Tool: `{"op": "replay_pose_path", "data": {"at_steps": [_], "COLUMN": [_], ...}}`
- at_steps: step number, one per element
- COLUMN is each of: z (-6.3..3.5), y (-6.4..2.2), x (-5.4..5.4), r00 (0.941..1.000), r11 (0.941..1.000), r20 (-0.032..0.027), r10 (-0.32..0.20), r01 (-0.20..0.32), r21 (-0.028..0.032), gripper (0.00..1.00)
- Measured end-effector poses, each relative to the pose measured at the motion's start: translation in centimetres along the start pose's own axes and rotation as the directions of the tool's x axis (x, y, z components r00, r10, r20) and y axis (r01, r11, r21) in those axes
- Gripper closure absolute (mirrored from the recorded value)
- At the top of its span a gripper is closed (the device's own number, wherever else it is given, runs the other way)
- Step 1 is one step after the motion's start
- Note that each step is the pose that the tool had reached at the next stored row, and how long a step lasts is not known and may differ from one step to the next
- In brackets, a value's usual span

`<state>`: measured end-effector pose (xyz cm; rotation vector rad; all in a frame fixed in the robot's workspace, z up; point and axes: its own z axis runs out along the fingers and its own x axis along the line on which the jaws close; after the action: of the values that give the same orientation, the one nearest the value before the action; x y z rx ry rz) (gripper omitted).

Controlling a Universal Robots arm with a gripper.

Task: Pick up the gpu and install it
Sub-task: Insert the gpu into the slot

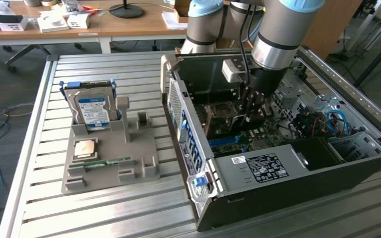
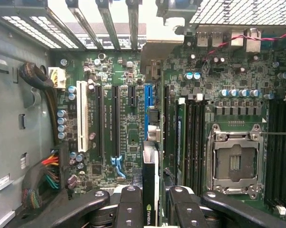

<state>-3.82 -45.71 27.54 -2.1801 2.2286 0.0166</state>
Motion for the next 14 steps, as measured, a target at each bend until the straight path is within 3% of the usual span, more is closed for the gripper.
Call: {"op": "replay_pose_path", "data": {"at_steps": [1,3,14], "z": [0.02,0.03,0.03], "y": [0.42,0.47,0.81], "x": [0.01,0.51,0.52], "r00": [1.0,1.0,1.0], "r11": [1.0,1.0,1.0], "r20": [0.0,0.0002,0.0001], "r10": [0.0,-0.001,-0.001], "r01": [0.0,0.001,0.001], "r21": [0.0,0.0,0.0002], "gripper": [0.74,0.74,0.74]}}
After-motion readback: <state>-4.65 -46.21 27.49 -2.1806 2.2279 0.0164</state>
